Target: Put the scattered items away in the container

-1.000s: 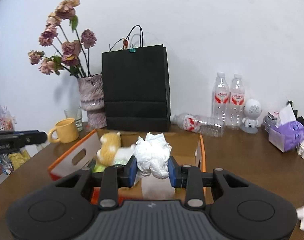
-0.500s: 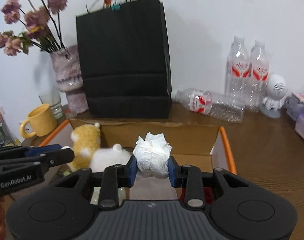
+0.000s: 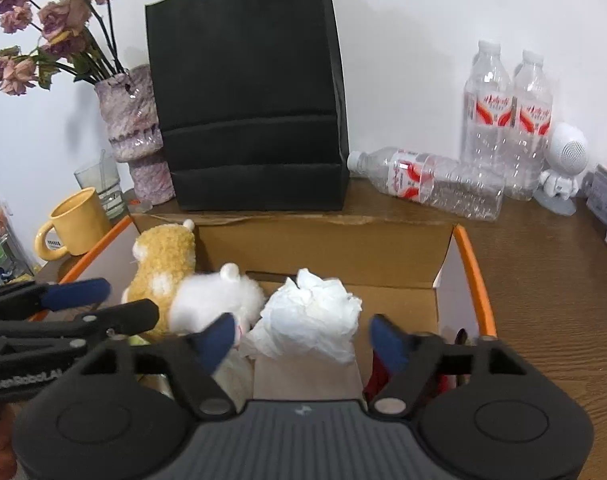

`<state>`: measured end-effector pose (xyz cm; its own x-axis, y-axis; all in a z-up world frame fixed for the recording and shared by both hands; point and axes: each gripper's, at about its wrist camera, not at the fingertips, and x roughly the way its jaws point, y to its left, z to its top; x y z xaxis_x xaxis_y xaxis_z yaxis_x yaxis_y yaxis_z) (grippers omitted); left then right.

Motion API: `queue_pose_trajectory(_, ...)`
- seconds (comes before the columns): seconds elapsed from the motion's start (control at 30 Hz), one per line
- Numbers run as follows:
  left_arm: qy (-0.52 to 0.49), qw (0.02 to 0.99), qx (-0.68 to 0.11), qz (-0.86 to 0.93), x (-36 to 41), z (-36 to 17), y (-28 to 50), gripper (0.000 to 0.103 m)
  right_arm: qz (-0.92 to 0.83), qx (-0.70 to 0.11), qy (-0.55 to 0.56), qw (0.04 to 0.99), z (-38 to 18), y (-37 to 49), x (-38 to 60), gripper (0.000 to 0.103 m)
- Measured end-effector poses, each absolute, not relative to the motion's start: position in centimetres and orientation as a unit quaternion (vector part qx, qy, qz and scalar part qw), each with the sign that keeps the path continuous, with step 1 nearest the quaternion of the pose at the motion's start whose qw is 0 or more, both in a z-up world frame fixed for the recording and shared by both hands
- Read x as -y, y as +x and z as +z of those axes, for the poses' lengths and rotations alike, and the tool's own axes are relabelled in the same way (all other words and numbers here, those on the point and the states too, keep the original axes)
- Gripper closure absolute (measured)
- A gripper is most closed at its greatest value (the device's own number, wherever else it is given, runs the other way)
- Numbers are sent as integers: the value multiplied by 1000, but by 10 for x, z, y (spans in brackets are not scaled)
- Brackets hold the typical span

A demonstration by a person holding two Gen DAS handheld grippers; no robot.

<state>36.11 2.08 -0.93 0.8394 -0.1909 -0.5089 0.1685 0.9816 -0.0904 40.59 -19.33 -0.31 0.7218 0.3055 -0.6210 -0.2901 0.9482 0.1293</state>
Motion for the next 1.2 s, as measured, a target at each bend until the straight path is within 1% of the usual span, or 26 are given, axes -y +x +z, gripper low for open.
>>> queue_pose_trajectory(0.03, -22, 961, -260, -89, -22, -5, 358, 14, 160, -332, 9, 930, 0, 403, 193, 25)
queue_pose_trajectory(0.07, -23, 963, -254, -84, -22, -2, 355, 6, 160, -327, 9, 931, 3, 399, 194, 22)
queue_pose_trajectory(0.1, -23, 965, -248, -79, -23, 2, 352, 1, 162, -322, 11, 933, 6, 395, 195, 19)
queue_pose_trajectory(0.13, -25, 967, -242, -75, -23, 5, 348, 0, 164, -316, 12, 934, 9, 390, 196, 16)
queue_pose_trajectory(0.43, -53, 980, -183, -58, -33, 32, 291, 0, 157, -258, 22, 953, 42, 329, 221, 11)
queue_pose_trajectory(0.5, -54, 982, -174, -54, -33, 35, 276, 0, 149, -250, 21, 957, 46, 314, 228, 10)
queue_pose_trajectory(0.57, -56, 983, -167, -50, -34, 36, 259, 0, 142, -244, 18, 959, 47, 300, 235, 6)
queue_pose_trajectory(0.67, -61, 984, -160, -48, -37, 32, 232, 0, 134, -236, 11, 962, 43, 276, 245, 5)
queue_pose_trajectory(0.83, -37, 981, -182, -46, -38, 21, 199, 0, 135, -259, 4, 957, 25, 241, 257, 5)
queue_pose_trajectory(1.07, -5, 972, -232, -44, -43, -10, 167, 0, 127, -292, 0, 948, -6, 205, 263, 5)
queue_pose_trajectory(1.2, -8, 962, -271, -39, -47, -26, 163, 0, 136, -304, 2, 943, -18, 196, 258, 11)
